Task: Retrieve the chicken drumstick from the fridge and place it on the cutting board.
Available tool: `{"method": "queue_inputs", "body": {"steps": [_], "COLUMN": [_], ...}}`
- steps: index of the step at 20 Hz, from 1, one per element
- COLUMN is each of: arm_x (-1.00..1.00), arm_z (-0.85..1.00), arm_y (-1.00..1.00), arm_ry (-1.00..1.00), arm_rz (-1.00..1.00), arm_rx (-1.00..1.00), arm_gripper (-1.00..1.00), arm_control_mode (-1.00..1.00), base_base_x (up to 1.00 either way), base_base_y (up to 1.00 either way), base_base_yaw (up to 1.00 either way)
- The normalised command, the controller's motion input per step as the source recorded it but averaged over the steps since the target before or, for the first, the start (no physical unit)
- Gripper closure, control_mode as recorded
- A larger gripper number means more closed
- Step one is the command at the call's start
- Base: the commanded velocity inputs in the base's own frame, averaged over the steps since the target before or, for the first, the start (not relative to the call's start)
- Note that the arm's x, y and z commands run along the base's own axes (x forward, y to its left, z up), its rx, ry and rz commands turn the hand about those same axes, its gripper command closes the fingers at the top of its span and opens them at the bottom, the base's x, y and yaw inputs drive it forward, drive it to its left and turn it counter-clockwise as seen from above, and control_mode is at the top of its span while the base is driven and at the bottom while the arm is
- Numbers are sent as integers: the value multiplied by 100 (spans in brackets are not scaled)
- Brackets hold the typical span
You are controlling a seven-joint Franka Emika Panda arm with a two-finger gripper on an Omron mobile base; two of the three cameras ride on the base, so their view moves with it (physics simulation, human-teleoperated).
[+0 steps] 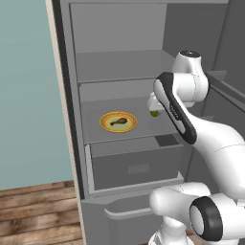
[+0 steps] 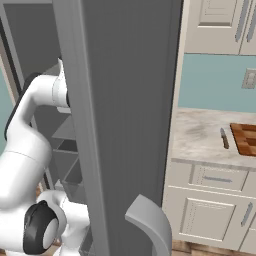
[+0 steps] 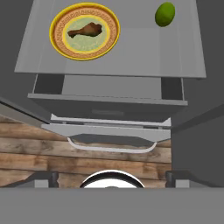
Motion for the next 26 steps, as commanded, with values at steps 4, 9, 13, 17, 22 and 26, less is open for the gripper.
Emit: {"method": "queue_inputs", "body": {"steps": [4, 9, 13, 17, 22, 26], "arm_x": [0, -10, -28, -37, -14, 1], "arm_z": [0, -2, -19, -23, -18, 0], "arm_y": [0, 51, 66, 34, 9, 0], "arm_ry": [0, -11, -26, -28, -13, 0], "arm_rz": [0, -15, -31, -36, -23, 0], "arm_rx": [0, 8, 11, 7, 1, 0], "arm_gripper": [-100, -100, -100, -100, -100, -100], "arm_control_mode": [-100, -100, -100, -100, -100, -100], "base_base_x": [0, 0, 0, 0, 0, 0], "base_base_y": [0, 0, 0, 0, 0, 0], "base_base_yaw": [0, 0, 0, 0, 0, 0]}}
